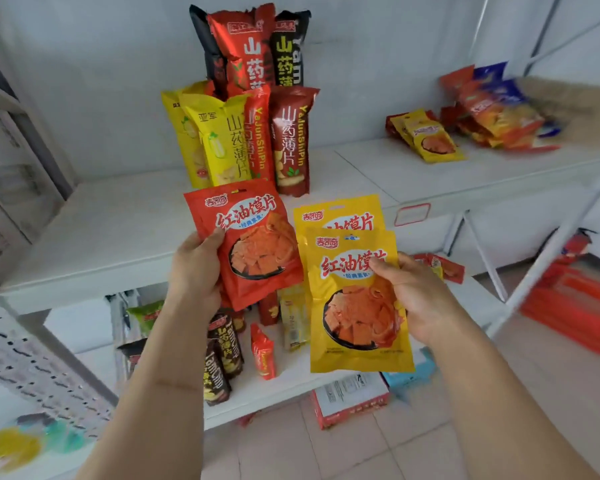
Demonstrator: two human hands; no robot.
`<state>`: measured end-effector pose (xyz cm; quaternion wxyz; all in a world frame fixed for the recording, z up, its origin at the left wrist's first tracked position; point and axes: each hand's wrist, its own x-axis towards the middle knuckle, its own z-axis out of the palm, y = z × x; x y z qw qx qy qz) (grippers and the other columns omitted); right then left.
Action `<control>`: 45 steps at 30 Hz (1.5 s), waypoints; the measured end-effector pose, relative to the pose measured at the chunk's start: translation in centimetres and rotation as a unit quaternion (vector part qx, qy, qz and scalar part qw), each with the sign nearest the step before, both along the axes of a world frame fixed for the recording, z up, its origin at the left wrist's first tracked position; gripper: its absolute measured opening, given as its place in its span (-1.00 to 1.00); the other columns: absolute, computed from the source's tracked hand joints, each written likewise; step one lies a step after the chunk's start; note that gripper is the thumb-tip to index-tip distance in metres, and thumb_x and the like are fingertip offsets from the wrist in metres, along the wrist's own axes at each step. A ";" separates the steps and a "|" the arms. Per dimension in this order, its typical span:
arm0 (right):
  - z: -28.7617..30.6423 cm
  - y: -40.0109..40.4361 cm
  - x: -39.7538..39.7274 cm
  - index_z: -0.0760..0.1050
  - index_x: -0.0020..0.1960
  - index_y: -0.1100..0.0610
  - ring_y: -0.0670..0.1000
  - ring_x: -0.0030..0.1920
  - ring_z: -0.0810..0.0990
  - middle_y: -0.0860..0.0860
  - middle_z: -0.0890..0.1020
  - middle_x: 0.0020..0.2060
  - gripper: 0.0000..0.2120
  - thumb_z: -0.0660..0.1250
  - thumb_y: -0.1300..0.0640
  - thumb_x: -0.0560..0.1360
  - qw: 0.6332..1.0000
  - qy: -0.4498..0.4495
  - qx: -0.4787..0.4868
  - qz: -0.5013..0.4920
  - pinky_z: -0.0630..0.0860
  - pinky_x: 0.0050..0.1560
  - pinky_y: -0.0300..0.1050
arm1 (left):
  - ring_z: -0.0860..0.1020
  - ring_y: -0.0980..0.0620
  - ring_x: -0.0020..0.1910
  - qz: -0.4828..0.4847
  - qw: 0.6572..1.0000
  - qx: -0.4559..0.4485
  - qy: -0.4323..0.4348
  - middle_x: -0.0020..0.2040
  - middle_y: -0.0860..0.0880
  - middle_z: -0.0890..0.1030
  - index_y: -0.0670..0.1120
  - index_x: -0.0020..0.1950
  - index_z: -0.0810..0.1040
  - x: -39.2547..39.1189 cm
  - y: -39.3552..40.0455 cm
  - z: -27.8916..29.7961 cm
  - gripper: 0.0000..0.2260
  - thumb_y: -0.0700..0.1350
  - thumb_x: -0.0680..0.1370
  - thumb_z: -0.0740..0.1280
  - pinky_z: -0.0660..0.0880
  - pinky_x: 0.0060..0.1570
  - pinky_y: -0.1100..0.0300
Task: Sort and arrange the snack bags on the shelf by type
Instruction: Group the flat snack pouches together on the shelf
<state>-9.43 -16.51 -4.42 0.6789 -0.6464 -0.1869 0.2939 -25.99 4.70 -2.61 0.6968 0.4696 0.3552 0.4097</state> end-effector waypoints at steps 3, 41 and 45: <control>0.3 -4.4 3.5 0.65 0.02 0.03 0.06 0.01 0.71 0.02 0.74 -0.03 -0.91 0.39 0.08 0.55 0.998 0.021 0.003 -0.064 0.60 0.10 0.12 | 0.73 -0.06 -0.11 -0.040 0.999 0.009 -0.003 -0.08 -0.03 0.75 -0.03 0.05 0.62 5.3 -3.0 0.1 -0.89 -0.13 0.66 0.29 0.66 -0.11 -0.02; 4.4 2.5 58.5 0.65 0.02 0.04 0.01 -0.03 0.70 -0.05 0.74 -0.11 -0.90 0.35 0.08 0.58 0.999 -0.023 -0.008 -0.022 0.58 0.04 0.01 | 0.52 -0.05 0.04 0.097 0.982 0.050 0.156 0.27 -0.06 0.55 -0.09 0.55 0.22 61.2 1.7 0.9 -0.46 0.05 0.64 0.28 0.46 0.00 0.09; 3.7 4.8 61.9 0.66 0.00 0.01 0.01 0.01 0.68 -0.09 0.73 -0.08 -0.88 0.34 0.05 0.58 0.997 -0.069 -0.045 -0.002 0.57 0.02 -0.02 | 0.60 -0.08 0.12 0.136 0.969 0.087 0.189 0.25 -0.05 0.59 -0.06 0.51 0.29 62.4 2.4 0.1 -0.49 0.04 0.61 0.33 0.57 0.10 0.02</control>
